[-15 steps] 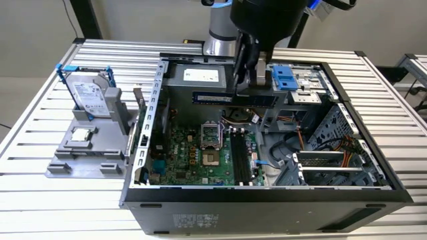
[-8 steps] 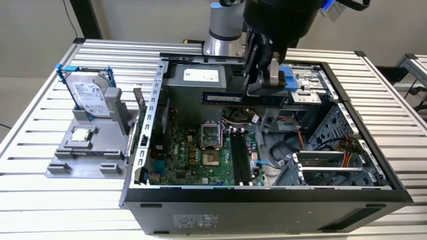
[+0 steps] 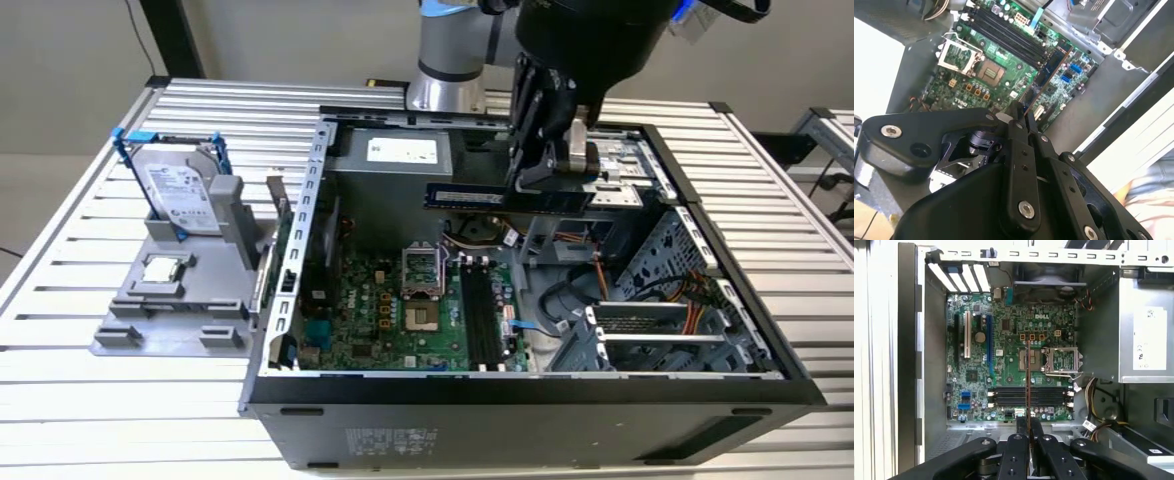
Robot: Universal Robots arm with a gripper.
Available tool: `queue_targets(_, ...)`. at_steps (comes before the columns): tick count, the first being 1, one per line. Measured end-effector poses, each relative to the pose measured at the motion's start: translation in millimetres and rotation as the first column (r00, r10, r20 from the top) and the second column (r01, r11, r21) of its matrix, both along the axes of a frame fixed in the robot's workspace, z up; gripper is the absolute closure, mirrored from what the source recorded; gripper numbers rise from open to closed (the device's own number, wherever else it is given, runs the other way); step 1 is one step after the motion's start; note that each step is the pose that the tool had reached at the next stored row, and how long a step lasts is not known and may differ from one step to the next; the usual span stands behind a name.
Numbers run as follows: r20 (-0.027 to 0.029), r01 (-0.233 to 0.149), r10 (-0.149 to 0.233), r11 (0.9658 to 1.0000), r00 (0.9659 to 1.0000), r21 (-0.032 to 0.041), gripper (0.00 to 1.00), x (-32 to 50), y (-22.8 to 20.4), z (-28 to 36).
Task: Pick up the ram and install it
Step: 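Pick up the ram and move it above insertion slot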
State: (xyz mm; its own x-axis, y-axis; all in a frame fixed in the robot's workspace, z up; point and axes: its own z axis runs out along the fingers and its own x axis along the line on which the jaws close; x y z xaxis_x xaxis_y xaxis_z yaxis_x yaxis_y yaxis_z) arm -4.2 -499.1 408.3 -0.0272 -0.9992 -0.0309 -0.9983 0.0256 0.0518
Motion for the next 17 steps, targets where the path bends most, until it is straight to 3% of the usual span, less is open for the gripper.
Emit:
queue_targets(5, -0.0005, 0.000, 0.000, 1.0000, 1.0000, -0.0002, 1.00, 8.1, 0.0, 0.3)
queue_targets(12, -0.0005, 0.000, 0.000, 1.0000, 1.0000, -0.0001, 1.00, 8.9, 0.3, 0.5)
queue_targets(17, -0.0005, 0.000, 0.000, 1.0000, 1.0000, -0.0001, 1.00, 8.9, 8.7, 0.5)
